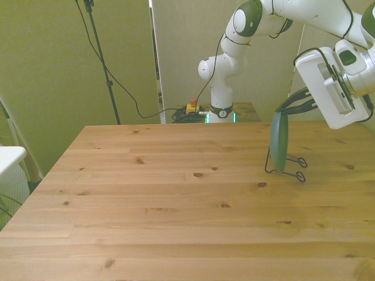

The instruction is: Load the plate

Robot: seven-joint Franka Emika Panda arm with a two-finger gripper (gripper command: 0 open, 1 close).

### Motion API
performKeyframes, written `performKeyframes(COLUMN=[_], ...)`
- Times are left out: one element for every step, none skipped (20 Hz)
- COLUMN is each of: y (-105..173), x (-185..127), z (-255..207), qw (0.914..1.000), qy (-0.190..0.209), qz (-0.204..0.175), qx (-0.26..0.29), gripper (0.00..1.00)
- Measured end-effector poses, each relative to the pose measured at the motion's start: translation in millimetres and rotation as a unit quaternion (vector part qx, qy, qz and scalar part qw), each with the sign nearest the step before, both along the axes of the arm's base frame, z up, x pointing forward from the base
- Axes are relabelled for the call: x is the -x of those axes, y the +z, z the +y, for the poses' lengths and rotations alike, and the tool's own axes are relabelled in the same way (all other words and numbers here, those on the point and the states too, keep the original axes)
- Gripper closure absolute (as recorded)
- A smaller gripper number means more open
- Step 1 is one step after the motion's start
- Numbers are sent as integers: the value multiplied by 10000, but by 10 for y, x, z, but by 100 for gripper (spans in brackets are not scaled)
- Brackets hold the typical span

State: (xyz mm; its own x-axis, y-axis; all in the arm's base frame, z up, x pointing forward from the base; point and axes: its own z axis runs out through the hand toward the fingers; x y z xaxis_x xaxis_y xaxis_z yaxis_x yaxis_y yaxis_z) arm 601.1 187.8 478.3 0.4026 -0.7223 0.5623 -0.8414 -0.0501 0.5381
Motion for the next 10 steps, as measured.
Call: performKeyframes(y=[-6,-13,-16,7,58,140,251,389,534,693], x=[15,28,45,67,97,135,185,237,282,344], z=[-9,-17,-22,-7,7,31,59,79,99,133], qw=[10000,10000,10000,10000,9999,9998,9996,9991,9979,9955], qy=[14,30,36,56,72,102,132,157,213,288], qz=[-8,-9,-1,-14,-47,-99,-181,-301,-460,-644], qx=[-2,-5,0,-16,-62,-118,-179,-258,-407,-634], gripper=[0,0,0,0,0,0,0,0,0,0])
